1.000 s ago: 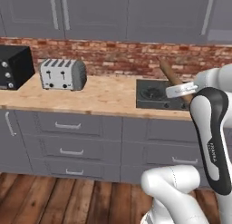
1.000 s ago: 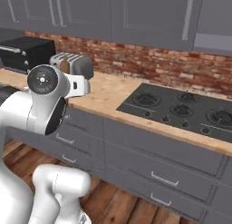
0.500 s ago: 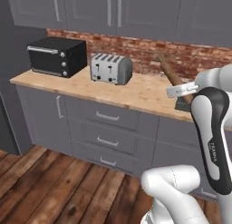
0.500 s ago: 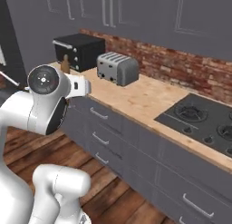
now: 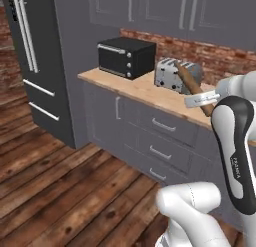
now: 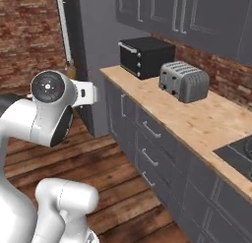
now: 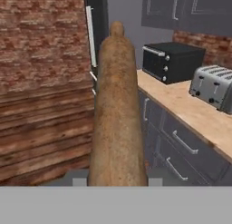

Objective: Open the cabinet, retrieve the rolling pin, and place it next to the meat on the cutting board to prepare for tenderizing.

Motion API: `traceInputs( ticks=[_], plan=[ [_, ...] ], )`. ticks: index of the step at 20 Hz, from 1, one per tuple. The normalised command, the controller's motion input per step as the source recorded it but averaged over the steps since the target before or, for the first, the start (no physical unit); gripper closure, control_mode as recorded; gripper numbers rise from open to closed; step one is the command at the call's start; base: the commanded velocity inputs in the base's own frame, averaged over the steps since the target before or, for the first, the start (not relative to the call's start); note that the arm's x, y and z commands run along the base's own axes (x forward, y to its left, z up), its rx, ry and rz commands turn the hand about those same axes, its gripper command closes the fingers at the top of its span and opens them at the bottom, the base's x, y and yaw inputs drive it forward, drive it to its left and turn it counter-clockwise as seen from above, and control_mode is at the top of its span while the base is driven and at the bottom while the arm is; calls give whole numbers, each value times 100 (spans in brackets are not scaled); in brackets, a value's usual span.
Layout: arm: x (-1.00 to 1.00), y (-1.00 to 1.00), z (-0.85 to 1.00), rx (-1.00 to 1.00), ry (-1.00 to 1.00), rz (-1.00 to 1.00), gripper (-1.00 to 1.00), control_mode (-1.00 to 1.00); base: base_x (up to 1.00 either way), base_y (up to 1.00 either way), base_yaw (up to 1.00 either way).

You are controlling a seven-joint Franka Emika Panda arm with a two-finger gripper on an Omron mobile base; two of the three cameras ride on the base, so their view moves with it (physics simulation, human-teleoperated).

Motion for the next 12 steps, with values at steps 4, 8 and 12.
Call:
traceInputs(
  ticks=[4,8,12],
  plan=[
    [0,0,0,0,0,0,100,100,0,26,58],
    [0,0,0,0,0,0,100,100,0,25,59],
    [0,0,0,0,0,0,100,100,0,26,62]
  ],
)
